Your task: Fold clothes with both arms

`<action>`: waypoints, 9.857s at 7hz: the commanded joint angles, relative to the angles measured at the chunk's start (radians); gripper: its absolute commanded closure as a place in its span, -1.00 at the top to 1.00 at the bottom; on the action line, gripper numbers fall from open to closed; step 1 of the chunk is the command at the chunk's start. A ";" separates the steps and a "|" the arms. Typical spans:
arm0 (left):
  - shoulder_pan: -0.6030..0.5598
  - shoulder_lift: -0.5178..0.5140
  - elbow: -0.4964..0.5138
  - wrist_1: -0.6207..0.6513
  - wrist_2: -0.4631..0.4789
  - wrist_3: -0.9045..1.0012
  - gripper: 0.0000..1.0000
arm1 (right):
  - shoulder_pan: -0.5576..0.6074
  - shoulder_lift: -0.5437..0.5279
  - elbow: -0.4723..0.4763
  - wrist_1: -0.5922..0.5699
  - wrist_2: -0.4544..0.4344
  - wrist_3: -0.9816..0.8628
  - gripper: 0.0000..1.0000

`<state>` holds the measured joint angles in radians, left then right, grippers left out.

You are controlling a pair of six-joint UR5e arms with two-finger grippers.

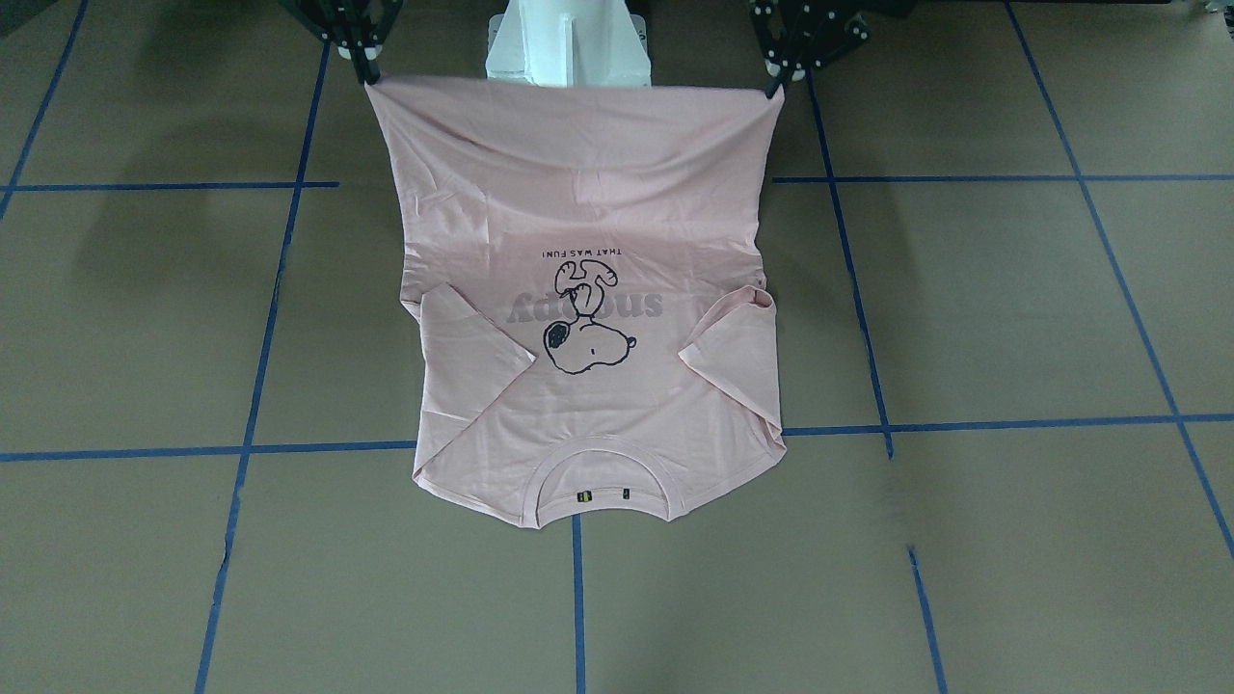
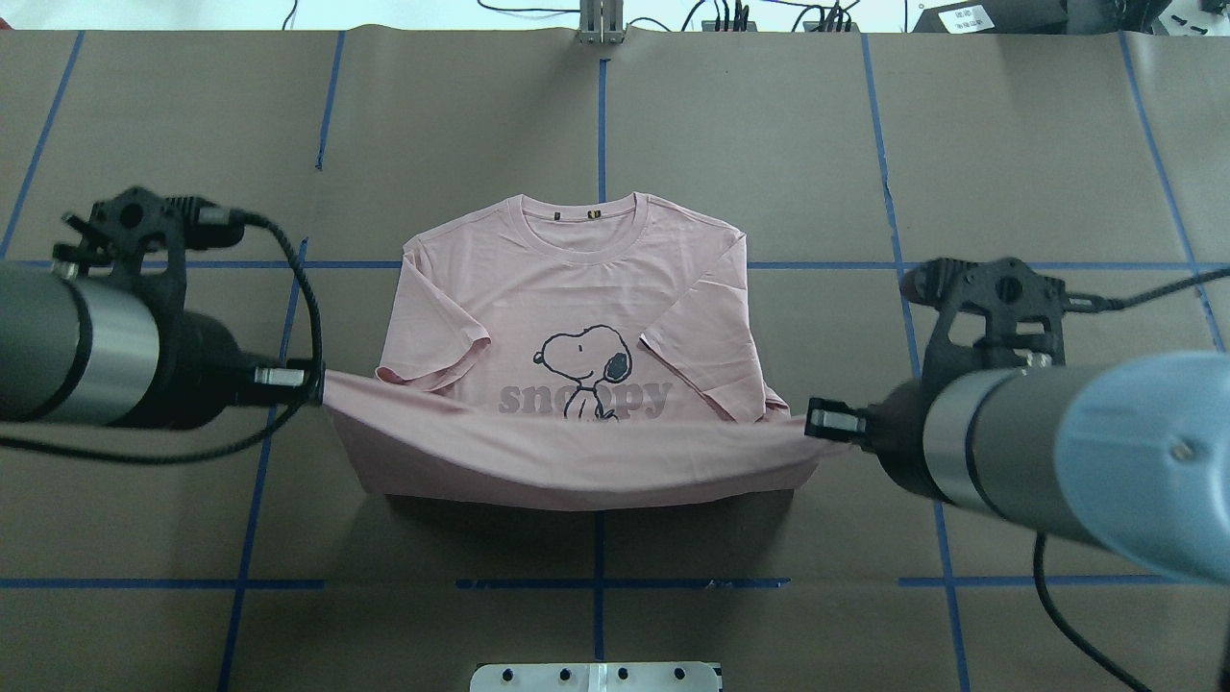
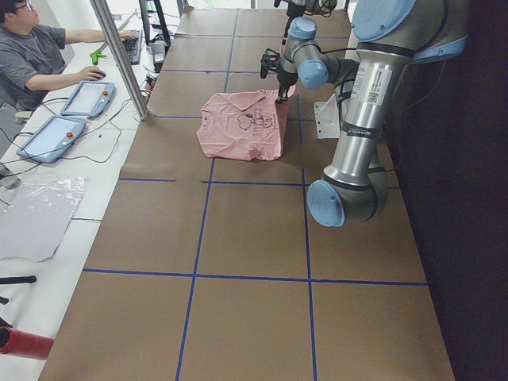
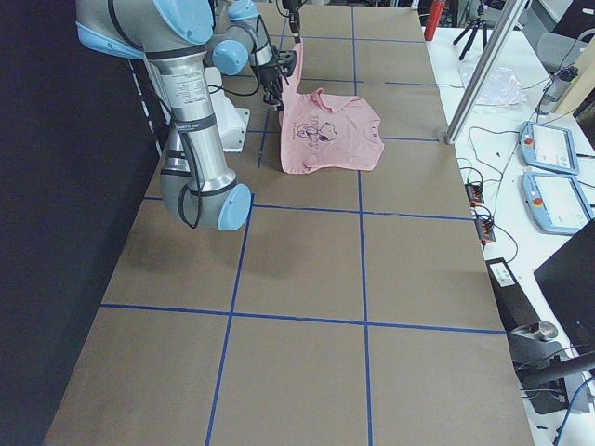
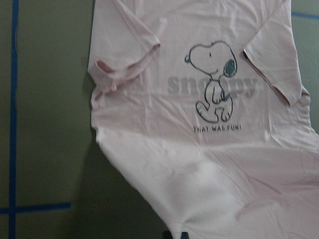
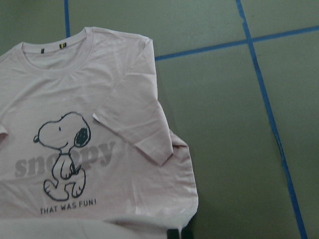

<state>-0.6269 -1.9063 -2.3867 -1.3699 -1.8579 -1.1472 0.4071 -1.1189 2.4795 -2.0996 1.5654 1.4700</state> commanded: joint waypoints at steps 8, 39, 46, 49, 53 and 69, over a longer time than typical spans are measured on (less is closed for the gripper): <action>-0.217 -0.226 0.931 -0.597 0.031 0.182 0.81 | 0.300 0.212 -0.974 0.707 0.039 -0.177 0.77; -0.469 -0.354 1.474 -1.104 -0.031 0.668 1.00 | 0.299 0.323 -0.969 0.725 0.199 -0.192 0.97; -0.473 -0.263 1.357 -1.106 -0.033 0.670 1.00 | 0.102 0.643 -1.444 0.736 -0.076 -0.126 0.25; -0.473 -0.263 1.357 -1.107 -0.032 0.667 1.00 | 0.088 0.643 -1.466 0.740 -0.081 -0.122 0.17; -0.471 -0.263 1.357 -1.106 -0.033 0.667 1.00 | 0.076 0.633 -1.487 0.826 -0.085 -0.116 0.04; -0.465 -0.264 1.356 -1.109 -0.033 0.666 1.00 | 0.038 0.377 -1.111 0.742 -0.082 -0.047 -1.00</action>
<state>-1.0929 -2.1701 -1.0296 -2.4783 -1.8914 -0.4817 0.4594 -0.6329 1.2211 -1.3245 1.4856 1.4236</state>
